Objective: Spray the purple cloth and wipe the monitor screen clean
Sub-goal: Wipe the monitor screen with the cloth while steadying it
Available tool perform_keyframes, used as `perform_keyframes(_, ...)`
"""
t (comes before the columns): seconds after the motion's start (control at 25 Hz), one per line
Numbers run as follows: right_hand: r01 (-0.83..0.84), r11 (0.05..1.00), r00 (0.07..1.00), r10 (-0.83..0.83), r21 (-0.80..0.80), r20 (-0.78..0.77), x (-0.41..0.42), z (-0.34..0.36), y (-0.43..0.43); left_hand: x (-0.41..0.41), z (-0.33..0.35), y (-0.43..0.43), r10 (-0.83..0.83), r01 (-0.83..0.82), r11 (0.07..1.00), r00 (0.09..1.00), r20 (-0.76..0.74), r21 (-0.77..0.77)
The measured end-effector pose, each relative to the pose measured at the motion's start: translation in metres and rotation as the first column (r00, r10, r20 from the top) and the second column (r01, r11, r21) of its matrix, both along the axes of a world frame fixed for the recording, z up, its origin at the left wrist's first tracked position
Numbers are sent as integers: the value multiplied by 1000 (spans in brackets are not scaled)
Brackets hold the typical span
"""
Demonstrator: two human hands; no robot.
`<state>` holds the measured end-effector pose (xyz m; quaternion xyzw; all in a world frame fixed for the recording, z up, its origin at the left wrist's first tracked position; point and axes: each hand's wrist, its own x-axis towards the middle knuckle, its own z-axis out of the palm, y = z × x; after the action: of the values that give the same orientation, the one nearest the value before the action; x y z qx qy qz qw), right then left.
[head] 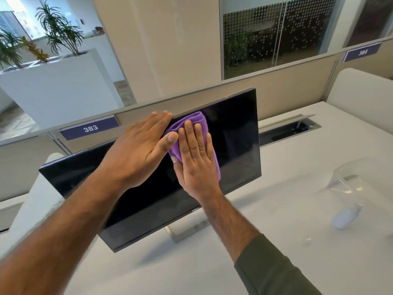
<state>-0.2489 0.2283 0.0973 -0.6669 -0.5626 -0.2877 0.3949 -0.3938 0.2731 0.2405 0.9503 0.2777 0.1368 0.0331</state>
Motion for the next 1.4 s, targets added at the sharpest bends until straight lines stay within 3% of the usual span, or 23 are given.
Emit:
perform_keyframes(0.12, 67, 998, 998, -67, 3, 2, 27, 4, -2, 16, -4, -2, -6, 5, 999, 999, 32, 33)
perform_keyframes(0.32, 165, 983, 956, -139, 84, -257, 69, 6, -8, 15, -3, -6, 2, -3, 1000, 999, 38, 13)
perform_keyframes(0.56, 353, 932, 816, -260, 89, -516, 92, -22, -12, 4, -1, -4, 10, -9, 1000, 1000, -23, 7)
perform_keyframes(1.0, 444, 895, 658, -291, 45, -694, 69, -72, -21, -65, -2, 9, 55, -55, 998, 998, 14, -5)
perform_keyframes(1.16, 406, 913, 688, -268, 51, -675, 37, -87, -18, -85, -3, 9, 81, -81, 997, 996, 36, -11)
perform_keyframes(1.4, 278, 961, 814, -231, 9, -533, -15, -95, -19, -93, -5, 7, 79, -77, 997, 995, 58, -29)
